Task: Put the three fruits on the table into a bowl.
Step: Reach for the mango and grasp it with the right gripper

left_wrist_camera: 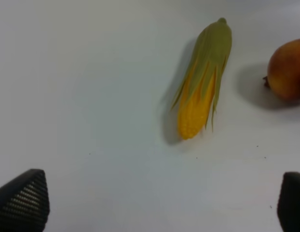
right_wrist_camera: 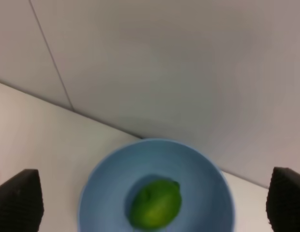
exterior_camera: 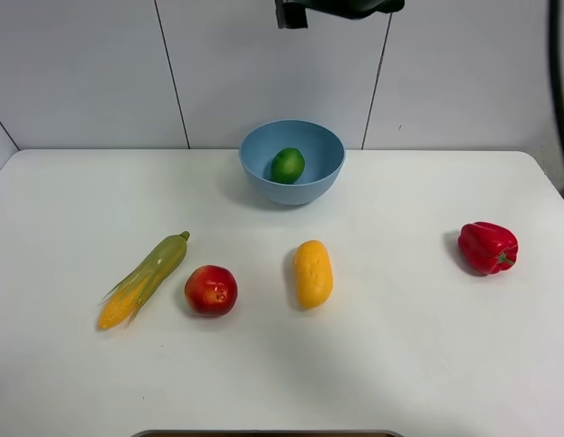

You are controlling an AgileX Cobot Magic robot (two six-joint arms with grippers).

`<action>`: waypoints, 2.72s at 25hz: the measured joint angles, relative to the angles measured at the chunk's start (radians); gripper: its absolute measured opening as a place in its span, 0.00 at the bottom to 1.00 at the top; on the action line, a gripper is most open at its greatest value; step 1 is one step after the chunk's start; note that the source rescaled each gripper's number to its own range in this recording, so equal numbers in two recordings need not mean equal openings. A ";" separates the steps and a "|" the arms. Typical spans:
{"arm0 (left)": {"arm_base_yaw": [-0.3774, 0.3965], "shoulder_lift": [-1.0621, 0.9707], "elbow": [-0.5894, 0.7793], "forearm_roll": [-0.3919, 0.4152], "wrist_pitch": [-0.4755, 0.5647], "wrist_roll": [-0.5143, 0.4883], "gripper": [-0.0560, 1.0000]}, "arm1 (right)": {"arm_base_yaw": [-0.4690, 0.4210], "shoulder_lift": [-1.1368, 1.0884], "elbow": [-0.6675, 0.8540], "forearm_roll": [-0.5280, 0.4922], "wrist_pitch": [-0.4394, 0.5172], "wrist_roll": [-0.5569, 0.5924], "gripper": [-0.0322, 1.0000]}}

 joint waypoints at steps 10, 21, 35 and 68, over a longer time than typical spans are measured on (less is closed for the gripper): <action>0.000 0.000 0.000 0.000 0.000 0.000 1.00 | 0.142 -0.173 0.097 -0.024 0.280 0.168 1.00; 0.000 0.000 0.000 0.000 0.000 0.000 1.00 | 0.153 -0.260 0.460 -0.005 0.198 0.346 1.00; 0.000 0.000 0.000 0.000 0.000 0.000 1.00 | 0.154 -0.064 0.578 0.096 0.101 0.398 1.00; 0.000 0.000 0.000 0.000 0.000 0.000 1.00 | 0.120 0.186 0.581 0.141 0.002 0.443 1.00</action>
